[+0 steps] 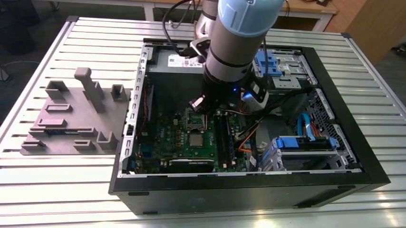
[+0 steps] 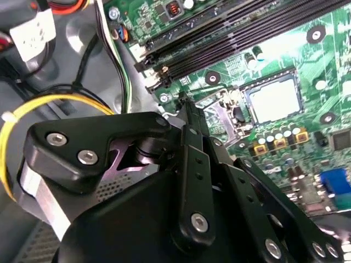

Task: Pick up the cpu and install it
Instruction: 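Close the cpu cover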

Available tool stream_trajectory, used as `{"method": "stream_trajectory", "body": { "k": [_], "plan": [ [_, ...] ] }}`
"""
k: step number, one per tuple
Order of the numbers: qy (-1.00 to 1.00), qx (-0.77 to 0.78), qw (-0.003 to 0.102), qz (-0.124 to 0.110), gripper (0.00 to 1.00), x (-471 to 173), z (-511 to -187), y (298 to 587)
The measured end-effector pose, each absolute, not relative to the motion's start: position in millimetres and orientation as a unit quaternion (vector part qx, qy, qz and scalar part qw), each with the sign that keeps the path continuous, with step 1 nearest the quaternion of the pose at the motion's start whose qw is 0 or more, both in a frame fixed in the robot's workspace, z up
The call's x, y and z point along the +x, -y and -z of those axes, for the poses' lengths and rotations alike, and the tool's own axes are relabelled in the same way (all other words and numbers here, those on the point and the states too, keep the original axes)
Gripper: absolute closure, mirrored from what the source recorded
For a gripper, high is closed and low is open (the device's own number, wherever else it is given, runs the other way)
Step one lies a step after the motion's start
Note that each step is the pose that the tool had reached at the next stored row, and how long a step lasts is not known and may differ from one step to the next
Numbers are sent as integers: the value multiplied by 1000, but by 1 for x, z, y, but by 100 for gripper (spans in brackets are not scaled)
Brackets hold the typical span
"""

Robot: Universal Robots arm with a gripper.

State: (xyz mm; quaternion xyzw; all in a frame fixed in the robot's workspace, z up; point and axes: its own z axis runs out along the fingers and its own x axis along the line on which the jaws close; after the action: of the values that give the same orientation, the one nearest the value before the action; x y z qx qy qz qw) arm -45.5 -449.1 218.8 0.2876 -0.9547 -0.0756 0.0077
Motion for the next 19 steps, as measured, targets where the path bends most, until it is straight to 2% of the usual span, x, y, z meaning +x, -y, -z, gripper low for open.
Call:
{"method": "stream_trajectory", "body": {
  "k": [8, 19],
  "plan": [
    [941, 329, 11, 78, 90, -37, -217, 449],
    [939, 332, 6, 94, 90, -32, -213, 442]
  ]
}}
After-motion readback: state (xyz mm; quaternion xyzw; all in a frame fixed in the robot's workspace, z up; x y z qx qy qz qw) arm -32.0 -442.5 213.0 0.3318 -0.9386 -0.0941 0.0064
